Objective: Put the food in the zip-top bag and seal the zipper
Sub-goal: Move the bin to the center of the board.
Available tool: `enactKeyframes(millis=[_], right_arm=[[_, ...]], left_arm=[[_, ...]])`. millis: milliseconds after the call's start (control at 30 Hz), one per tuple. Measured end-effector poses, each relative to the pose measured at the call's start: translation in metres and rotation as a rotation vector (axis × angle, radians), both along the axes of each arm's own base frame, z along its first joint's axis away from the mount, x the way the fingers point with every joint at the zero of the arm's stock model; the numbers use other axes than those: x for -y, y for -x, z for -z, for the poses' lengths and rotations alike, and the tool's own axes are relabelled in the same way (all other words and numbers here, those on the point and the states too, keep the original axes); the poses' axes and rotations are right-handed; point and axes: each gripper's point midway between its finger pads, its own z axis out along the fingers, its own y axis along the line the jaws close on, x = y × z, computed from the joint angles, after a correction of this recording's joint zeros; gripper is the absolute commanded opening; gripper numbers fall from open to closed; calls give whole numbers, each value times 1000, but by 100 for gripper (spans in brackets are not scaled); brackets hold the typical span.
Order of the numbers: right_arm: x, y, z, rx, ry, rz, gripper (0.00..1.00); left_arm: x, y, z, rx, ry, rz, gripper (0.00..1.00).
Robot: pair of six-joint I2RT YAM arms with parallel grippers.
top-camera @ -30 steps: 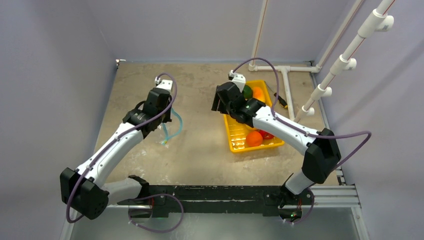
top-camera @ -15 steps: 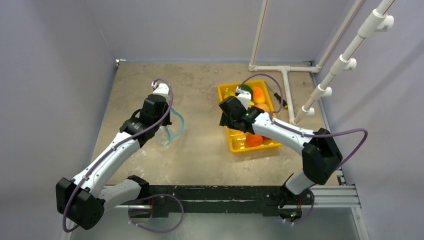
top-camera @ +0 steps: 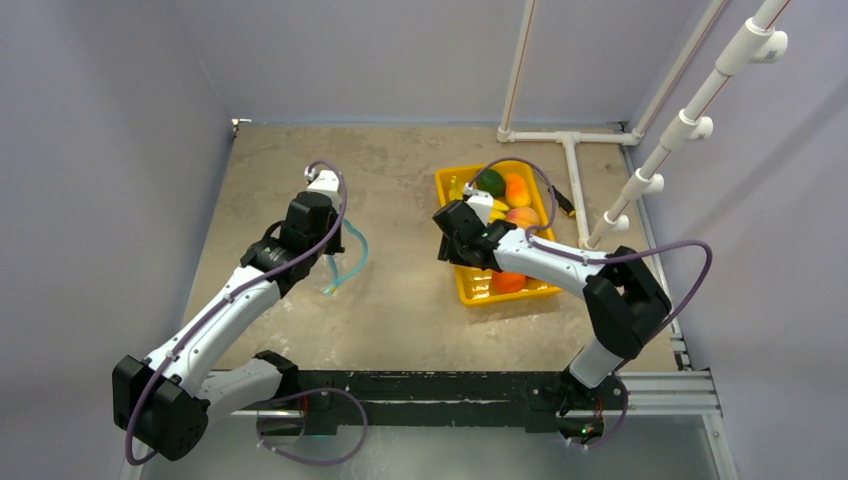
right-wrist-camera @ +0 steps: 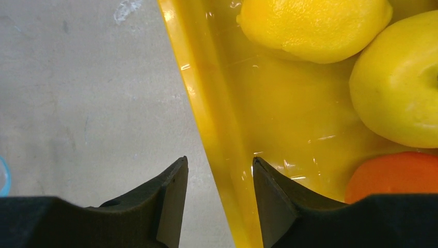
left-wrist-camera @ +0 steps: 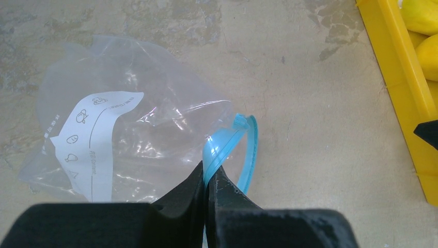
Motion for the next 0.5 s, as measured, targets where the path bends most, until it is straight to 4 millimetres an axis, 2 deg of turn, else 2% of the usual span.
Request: enactKeyframes(millis=[100,267,500], right_arm=[[-1,-1,15,-21,24,-2,43],[-1,-3,30,-37,51,-11,26],[-9,-14,23,-5,54,-30,2]], left_arm=[[0,0,0,1,0,0,0],[0,0,-1,5,2,0,0],[0,0,-2,5,2,0,0]])
